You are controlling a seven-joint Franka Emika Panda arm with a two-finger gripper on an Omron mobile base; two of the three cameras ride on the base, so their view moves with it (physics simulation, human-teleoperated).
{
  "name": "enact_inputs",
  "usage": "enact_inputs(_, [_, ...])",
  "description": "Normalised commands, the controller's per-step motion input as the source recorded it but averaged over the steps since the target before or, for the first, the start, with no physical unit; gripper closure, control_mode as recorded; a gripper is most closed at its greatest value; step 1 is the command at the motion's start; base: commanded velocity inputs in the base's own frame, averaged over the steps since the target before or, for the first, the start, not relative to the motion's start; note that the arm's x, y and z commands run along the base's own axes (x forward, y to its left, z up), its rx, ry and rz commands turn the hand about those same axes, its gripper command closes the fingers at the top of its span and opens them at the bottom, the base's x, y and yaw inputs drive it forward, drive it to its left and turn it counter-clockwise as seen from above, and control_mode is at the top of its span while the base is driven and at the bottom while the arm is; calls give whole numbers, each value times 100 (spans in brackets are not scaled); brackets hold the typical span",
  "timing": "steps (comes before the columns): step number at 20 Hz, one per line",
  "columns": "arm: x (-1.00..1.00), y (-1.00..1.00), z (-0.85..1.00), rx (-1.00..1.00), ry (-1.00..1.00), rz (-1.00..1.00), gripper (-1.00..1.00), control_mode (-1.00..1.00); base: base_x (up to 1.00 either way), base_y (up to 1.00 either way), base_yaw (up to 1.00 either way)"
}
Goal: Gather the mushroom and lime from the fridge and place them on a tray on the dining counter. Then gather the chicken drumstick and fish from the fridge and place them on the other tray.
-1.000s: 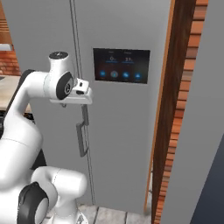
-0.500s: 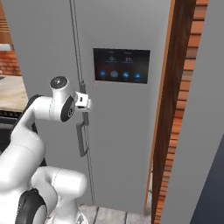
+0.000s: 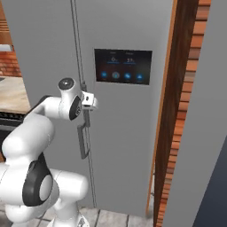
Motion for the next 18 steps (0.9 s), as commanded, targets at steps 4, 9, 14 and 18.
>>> enact_inputs(4, [13, 0, 0, 1, -1, -3, -100, -100, 0, 0, 0])
enact_inputs(9, [35, 0, 0, 5, -2, 0, -100, -100, 0, 0, 0])
enact_inputs(14, [55, 0, -4, 8, -2, 0, -100, -100, 0, 0, 0])
enact_inputs(18, [38, 0, 0, 7, -1, 0, -100, -100, 0, 0, 0])
